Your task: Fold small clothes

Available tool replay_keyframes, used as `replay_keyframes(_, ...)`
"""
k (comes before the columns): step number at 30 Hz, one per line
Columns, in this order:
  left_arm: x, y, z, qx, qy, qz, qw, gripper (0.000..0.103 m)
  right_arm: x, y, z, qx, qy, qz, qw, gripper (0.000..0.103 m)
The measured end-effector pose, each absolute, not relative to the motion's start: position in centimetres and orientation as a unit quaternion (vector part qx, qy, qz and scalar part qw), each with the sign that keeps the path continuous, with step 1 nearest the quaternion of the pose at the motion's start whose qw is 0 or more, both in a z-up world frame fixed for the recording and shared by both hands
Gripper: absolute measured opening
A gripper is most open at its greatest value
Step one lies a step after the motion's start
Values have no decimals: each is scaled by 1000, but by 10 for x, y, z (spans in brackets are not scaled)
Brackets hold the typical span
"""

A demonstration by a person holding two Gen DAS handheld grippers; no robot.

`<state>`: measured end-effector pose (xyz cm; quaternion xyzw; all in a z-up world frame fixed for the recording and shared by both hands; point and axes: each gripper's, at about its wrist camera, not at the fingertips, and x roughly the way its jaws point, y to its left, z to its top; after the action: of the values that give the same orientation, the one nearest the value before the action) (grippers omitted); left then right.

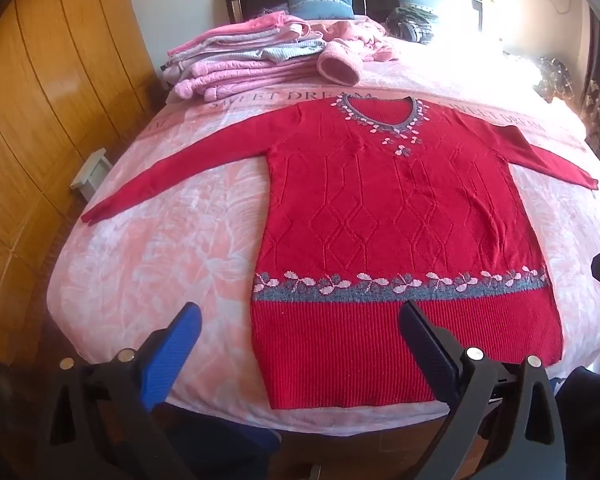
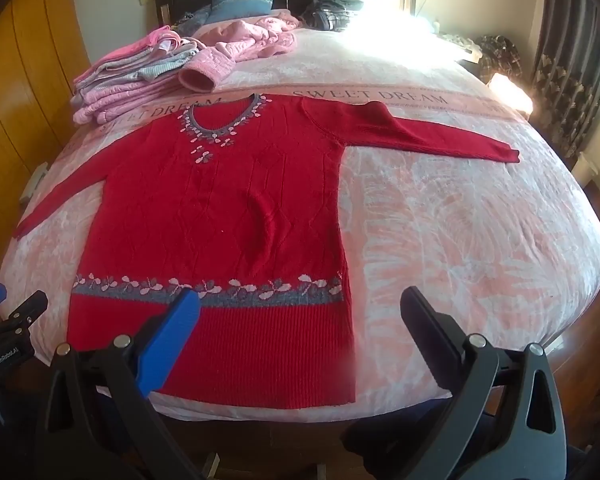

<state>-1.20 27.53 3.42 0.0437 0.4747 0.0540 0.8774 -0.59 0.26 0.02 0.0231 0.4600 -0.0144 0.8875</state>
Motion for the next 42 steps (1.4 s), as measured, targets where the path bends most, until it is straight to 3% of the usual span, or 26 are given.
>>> replay_keyframes(42, -11, 275, 30, 44, 477, 58, 876, 99, -7, 3, 5, 29, 459, -10, 888, 100)
